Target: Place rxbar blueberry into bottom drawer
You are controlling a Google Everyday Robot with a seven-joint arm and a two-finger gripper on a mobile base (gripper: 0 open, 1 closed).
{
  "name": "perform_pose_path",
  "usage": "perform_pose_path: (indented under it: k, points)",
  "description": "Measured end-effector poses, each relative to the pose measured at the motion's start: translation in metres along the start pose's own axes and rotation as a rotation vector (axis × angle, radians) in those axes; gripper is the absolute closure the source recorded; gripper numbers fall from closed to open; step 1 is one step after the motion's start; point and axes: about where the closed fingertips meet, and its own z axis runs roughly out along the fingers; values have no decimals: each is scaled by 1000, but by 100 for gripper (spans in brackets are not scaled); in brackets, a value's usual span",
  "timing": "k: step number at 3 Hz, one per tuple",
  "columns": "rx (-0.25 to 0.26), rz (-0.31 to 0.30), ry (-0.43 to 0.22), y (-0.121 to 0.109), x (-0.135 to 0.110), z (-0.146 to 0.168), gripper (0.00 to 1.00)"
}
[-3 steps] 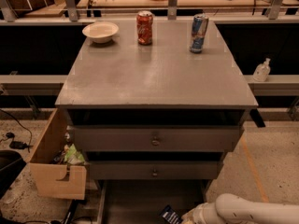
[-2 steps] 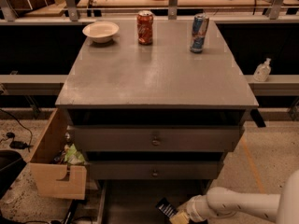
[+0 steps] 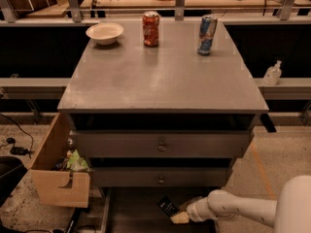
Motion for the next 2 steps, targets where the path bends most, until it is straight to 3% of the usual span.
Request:
perform_pose_path:
  k: [1, 2]
  points:
    - [1, 2, -3, -1, -1, 2, 84]
    - [-3, 2, -1, 0, 0, 3, 60]
